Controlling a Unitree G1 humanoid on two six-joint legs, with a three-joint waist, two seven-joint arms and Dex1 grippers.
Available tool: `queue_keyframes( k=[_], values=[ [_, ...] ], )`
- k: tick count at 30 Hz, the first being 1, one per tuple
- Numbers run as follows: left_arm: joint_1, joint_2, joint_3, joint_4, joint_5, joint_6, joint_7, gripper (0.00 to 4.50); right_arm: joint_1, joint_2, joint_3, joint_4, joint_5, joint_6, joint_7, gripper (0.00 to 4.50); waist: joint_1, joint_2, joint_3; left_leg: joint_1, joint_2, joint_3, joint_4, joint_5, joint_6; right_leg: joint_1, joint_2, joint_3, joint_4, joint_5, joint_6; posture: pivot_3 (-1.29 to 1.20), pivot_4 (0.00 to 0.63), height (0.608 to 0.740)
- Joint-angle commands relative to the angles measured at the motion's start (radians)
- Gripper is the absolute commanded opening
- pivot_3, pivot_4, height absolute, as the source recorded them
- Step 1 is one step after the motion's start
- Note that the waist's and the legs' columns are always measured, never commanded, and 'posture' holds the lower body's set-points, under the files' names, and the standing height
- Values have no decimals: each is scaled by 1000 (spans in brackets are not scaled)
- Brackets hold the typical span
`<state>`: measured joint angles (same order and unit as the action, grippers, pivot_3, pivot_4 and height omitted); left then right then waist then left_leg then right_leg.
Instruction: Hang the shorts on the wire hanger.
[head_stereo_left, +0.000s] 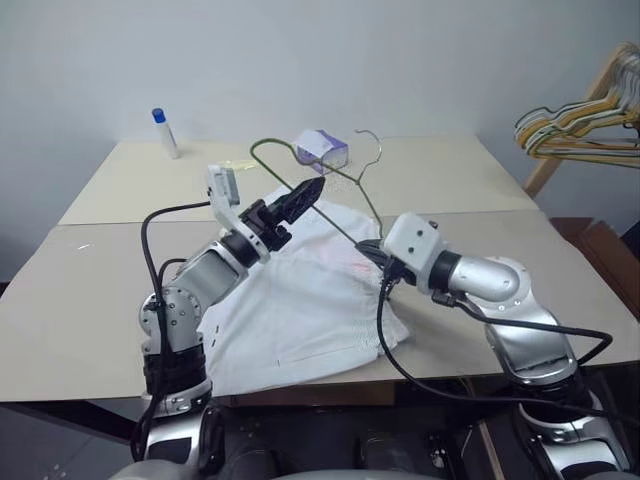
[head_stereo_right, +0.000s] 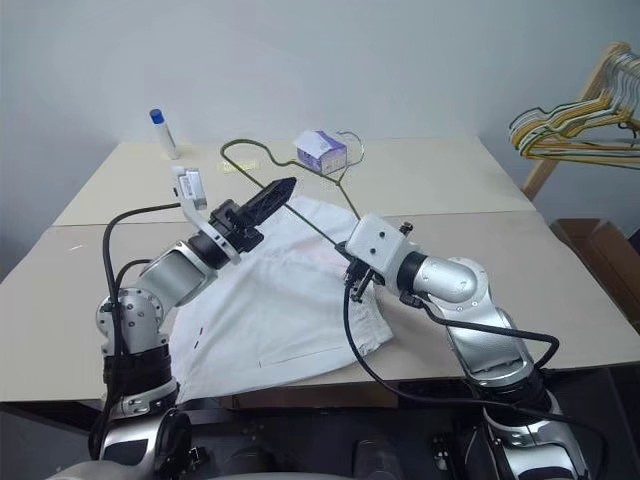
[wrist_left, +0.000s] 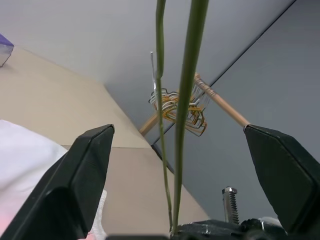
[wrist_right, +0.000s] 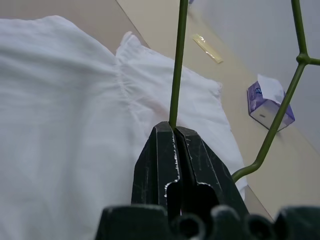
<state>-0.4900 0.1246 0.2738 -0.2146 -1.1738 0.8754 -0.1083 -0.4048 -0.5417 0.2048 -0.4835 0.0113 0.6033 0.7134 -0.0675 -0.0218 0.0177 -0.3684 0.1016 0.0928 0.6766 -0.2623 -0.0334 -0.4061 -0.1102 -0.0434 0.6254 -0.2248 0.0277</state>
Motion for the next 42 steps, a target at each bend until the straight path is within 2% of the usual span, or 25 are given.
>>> queue_keyframes(
  k=[1,11,18,22,27,29,31,34,37,39,42],
  values=[
    [-19,-17,8,-7,-27,-23,29,3283,-16,3,1,-38,-9,10,-29,0,0,0,0,0,0,0,0,0,0,0,0,0,0,0,0,-56,0,740],
    [-32,-31,22,16,-54,-39,70,40,-35,37,18,-24,-34,27,-101,0,0,-1,0,0,0,-1,0,0,0,0,0,0,-1,0,0,-57,0,740],
    [-36,-5,-7,11,-18,-51,38,40,-29,23,49,-18,-85,-65,-108,0,-1,-1,0,-1,0,-1,0,0,0,0,0,-1,-1,0,0,-61,0,740],
    [-30,9,-32,-2,30,-86,-24,0,-31,21,61,-17,-100,-103,-104,1026,-1,-1,1,-1,0,-1,0,0,0,0,0,-1,-1,0,0,-63,0,740],
    [-46,34,-15,25,46,-116,-81,0,-34,20,43,-15,-95,-114,-102,2758,-1,-1,1,-1,0,-1,0,0,0,0,0,-1,-1,0,0,-63,0,740],
    [-52,74,-16,36,61,-119,-135,0,-37,12,11,-24,-61,-87,-82,3435,-2,-1,1,-1,0,-1,0,0,0,0,0,-1,-1,0,0,-61,0,740],
    [-64,141,-3,56,60,-111,-225,0,-56,7,-75,-43,57,41,-24,4093,-2,-1,1,-1,0,-1,0,0,0,0,0,-1,-1,0,0,-61,0,740],
    [-96,272,36,112,16,-82,-428,0,-96,-23,-231,-54,272,148,81,4093,-3,-2,2,-1,0,-2,0,0,0,0,0,-2,-1,0,0,-60,0,740],
    [-141,408,76,203,-39,-37,-678,0,-172,-88,-360,19,511,332,207,4093,-3,-2,3,-2,0,-1,-1,0,0,-1,0,-2,-1,0,-1,-58,0,740],
    [-181,492,82,284,-31,-27,-855,0,-214,-168,-377,104,631,431,328,4093,-3,-2,4,-2,0,-2,-1,0,0,-1,0,-2,-1,-1,-1,-58,0,740],
    [-237,566,75,396,5,-41,-1051,0,-278,-248,-325,227,741,552,447,4093,-1,-2,4,-1,0,-2,-2,-1,1,-1,0,-3,-2,-2,-2,-57,0,740]
  ],
)
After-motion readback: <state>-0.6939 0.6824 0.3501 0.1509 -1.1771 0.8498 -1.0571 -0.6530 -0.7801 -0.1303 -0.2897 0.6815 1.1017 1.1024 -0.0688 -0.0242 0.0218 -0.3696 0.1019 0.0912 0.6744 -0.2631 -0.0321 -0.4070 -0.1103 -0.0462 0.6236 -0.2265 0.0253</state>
